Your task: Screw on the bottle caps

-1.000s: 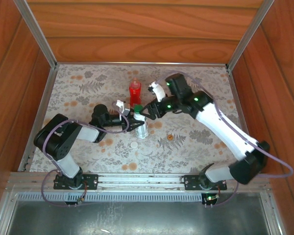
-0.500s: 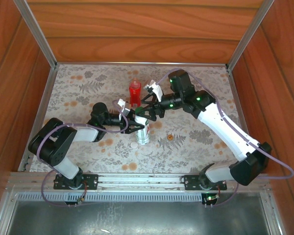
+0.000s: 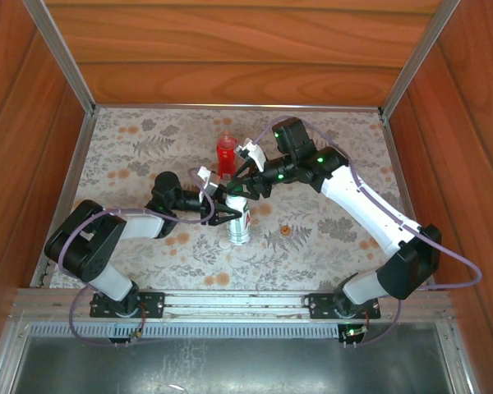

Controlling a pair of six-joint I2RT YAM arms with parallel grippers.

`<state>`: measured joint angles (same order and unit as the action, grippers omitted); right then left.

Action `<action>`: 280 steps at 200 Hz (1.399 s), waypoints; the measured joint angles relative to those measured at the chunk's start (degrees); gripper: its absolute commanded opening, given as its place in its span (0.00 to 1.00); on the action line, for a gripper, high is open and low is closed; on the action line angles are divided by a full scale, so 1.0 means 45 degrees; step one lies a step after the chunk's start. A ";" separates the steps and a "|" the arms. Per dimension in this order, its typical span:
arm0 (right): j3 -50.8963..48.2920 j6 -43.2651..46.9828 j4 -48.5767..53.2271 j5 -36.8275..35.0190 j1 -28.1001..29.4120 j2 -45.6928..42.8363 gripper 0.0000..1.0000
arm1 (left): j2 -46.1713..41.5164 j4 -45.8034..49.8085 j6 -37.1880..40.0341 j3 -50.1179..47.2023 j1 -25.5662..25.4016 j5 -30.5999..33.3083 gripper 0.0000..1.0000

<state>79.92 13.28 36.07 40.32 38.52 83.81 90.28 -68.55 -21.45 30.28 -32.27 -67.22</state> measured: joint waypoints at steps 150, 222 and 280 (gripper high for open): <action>0.0189 -0.0097 0.0325 -0.0413 0.0005 0.0389 0.40 | -0.0209 0.0840 0.0525 0.0078 -0.0024 0.0894 0.54; -0.0437 -0.2594 -0.1768 -0.5799 0.0418 -0.0117 0.40 | -0.0073 0.3410 0.1734 0.1520 -0.0471 0.5416 0.53; -0.0034 -0.4794 -0.1394 -1.0768 0.1676 0.0369 0.44 | -0.0049 0.4561 0.2594 0.1749 -0.1039 0.8121 0.53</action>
<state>79.77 -8.29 29.80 -8.14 46.06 85.47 90.06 -48.03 -9.78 38.15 -36.95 -30.68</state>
